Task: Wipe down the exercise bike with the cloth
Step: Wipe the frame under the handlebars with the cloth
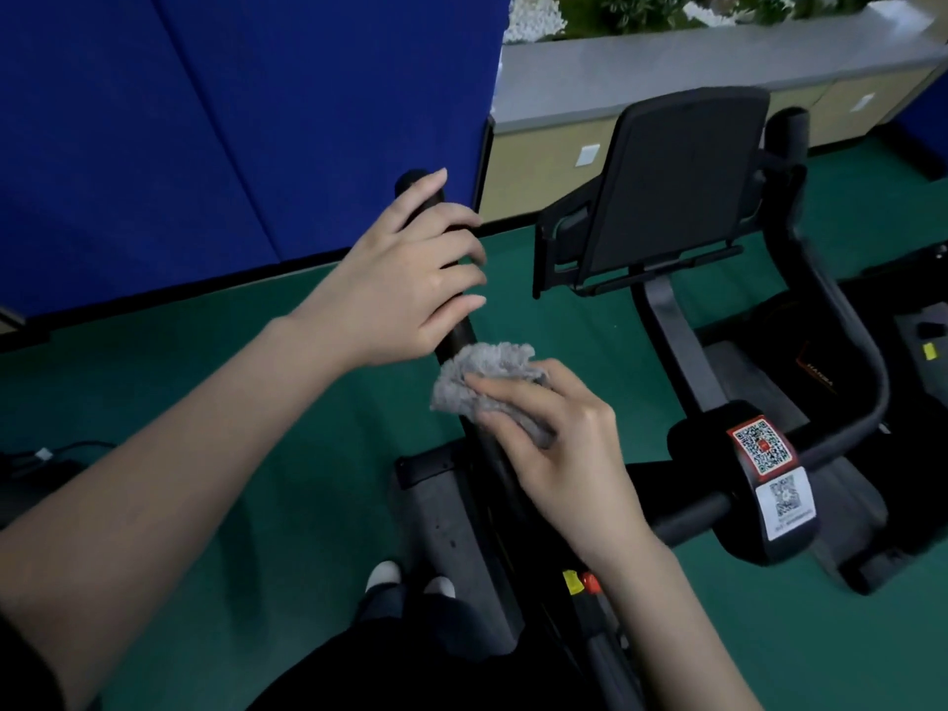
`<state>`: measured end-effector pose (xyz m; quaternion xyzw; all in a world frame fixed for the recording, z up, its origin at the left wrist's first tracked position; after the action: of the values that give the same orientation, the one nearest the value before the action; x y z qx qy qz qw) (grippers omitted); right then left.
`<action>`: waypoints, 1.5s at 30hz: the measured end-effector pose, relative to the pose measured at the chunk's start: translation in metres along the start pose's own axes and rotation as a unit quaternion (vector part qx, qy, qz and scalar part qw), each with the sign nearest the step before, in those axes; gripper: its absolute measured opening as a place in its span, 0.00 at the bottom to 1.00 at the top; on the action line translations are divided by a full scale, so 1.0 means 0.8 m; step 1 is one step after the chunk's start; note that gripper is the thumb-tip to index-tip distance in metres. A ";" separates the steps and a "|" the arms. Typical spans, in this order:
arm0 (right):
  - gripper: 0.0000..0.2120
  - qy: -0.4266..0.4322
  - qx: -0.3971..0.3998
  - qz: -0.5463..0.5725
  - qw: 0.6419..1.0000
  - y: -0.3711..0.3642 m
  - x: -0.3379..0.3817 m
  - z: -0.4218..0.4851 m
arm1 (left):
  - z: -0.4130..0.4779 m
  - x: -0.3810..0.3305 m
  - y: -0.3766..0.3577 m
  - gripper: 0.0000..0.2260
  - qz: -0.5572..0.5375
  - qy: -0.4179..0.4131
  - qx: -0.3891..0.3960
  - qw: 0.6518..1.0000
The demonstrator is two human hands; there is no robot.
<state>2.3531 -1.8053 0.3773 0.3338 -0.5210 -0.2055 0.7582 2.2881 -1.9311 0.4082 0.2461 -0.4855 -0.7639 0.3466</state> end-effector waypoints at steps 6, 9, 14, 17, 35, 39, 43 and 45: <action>0.09 -0.122 -0.038 0.046 0.991 -0.005 -0.016 0.008 | 0.000 -0.008 -0.003 0.17 -0.007 -0.017 -0.003 1.000; 0.05 -0.107 -0.028 0.006 0.994 -0.005 -0.014 0.001 | -0.001 -0.007 -0.005 0.17 -0.002 -0.021 -0.009 1.000; 0.07 -0.217 0.026 0.036 0.975 -0.012 -0.048 -0.008 | -0.001 -0.004 -0.005 0.18 -0.016 -0.021 -0.028 0.999; 0.09 -0.285 0.068 0.108 0.950 -0.035 -0.055 0.019 | -0.003 -0.002 -0.007 0.17 -0.024 -0.026 -0.036 0.999; 0.05 -0.305 -0.204 -0.220 0.904 0.000 0.038 -0.050 | -0.004 0.002 -0.008 0.18 -0.046 -0.070 -0.067 0.994; 0.03 -0.318 -0.343 -0.250 0.848 -0.012 0.063 -0.073 | -0.004 0.001 -0.009 0.18 -0.059 -0.075 -0.071 0.993; 0.03 -0.309 -0.408 -0.282 0.811 -0.039 0.074 -0.061 | -0.004 0.001 -0.009 0.17 -0.061 -0.087 -0.076 0.991; 0.04 -0.290 -0.408 -0.297 0.814 -0.048 0.077 -0.055 | -0.004 0.000 -0.009 0.16 -0.065 -0.089 -0.083 0.990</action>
<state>2.4181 -1.8602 0.3796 0.0575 -0.4611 -0.7012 0.5407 2.2884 -1.9314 0.4006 0.1787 -0.4319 -0.8414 0.2712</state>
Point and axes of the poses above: each hand's wrist, its own z-axis towards the middle knuckle, its own y-axis out of the back of the hand, x = y × z, the point moved 8 cm from there along z, towards the middle knuckle, and after that the axes turned 11 degrees about -z, right-handed, at the moved point
